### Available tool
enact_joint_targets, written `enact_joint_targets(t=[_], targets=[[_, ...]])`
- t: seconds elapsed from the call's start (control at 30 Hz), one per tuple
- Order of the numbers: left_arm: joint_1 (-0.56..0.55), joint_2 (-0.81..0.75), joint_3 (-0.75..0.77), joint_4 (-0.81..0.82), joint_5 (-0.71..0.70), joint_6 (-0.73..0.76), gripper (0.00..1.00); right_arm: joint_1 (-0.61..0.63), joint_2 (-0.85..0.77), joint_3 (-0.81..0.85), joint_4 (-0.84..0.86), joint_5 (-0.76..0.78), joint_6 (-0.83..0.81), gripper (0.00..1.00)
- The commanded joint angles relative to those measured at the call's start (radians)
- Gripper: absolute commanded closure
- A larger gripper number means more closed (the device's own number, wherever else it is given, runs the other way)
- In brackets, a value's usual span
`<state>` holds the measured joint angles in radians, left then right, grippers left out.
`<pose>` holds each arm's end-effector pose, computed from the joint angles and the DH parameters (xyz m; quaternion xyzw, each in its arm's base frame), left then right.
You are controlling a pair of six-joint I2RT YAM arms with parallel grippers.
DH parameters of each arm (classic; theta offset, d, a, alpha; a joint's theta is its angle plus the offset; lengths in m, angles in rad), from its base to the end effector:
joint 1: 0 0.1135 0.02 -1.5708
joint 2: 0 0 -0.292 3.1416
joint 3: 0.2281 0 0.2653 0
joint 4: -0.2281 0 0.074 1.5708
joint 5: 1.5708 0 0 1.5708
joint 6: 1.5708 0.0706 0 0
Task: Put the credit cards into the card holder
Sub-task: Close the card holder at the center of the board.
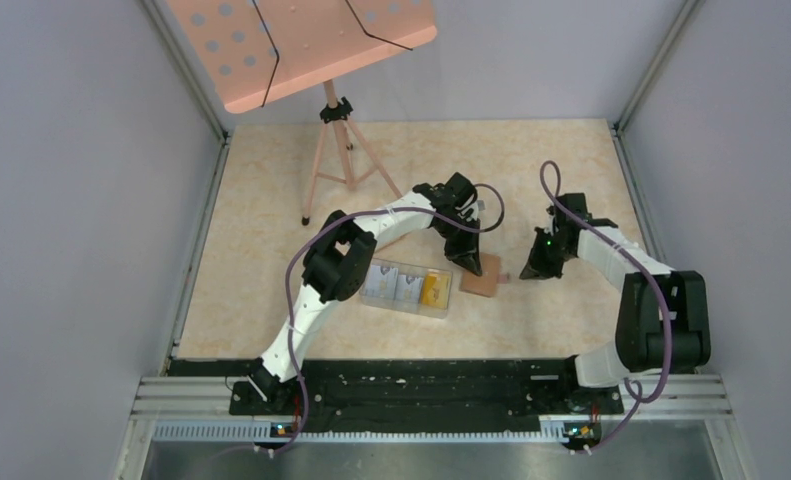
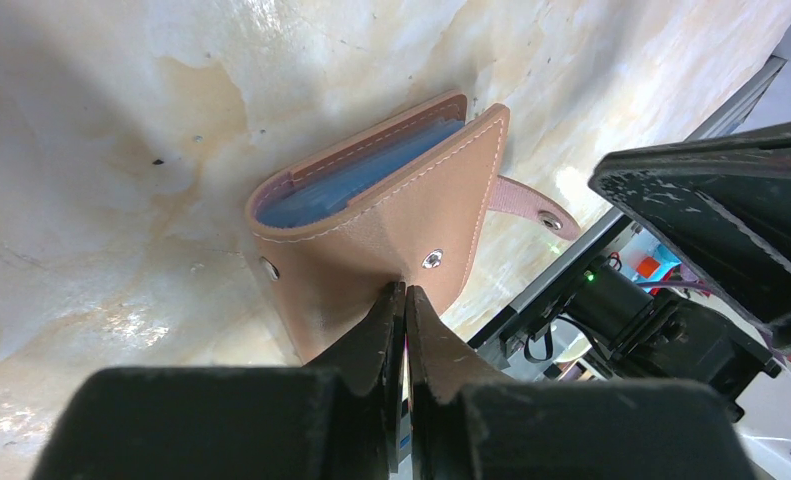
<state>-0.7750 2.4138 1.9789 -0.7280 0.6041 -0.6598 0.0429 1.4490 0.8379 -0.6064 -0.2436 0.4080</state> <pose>0.3649 -0.4135 0.1320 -0.1140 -0.9299 0.3466 0.0458 0.2789 0.0290 0.1705 0.1564 0.9648 0.1556 0.1433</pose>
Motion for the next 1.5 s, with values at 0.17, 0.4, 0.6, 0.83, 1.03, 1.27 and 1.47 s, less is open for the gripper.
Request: enact_joint_targets(t=[0.17,0.4,0.6,0.83,1.03,1.27,1.47], targets=[[-0.004,0.012,0.020,-0.044,-0.040,0.023,0.92,0.000,0.077,-0.049,0.069,-0.092,-0.001,1.00],[-0.004,0.008,0.020,-0.049,-0.046,0.023,0.91,0.043,0.116,-0.014,0.158,-0.200,0.003,1.00],[-0.004,0.008,0.022,-0.046,-0.040,0.021,0.90,0.066,0.164,0.045,0.176,-0.233,-0.011,1.00],[-0.004,0.000,0.023,-0.025,-0.007,0.015,0.81,0.094,0.173,0.052,0.203,-0.254,-0.007,1.00],[0.003,-0.045,-0.017,0.050,0.045,-0.025,0.74,0.097,0.159,0.044,0.204,-0.244,-0.006,1.00],[0.040,-0.196,-0.210,0.286,0.106,-0.158,0.64,0.098,0.160,0.043,0.196,-0.246,-0.013,1.00],[0.046,-0.210,-0.208,0.304,0.114,-0.176,0.61,0.098,0.168,0.052,0.193,-0.245,-0.014,1.00]])
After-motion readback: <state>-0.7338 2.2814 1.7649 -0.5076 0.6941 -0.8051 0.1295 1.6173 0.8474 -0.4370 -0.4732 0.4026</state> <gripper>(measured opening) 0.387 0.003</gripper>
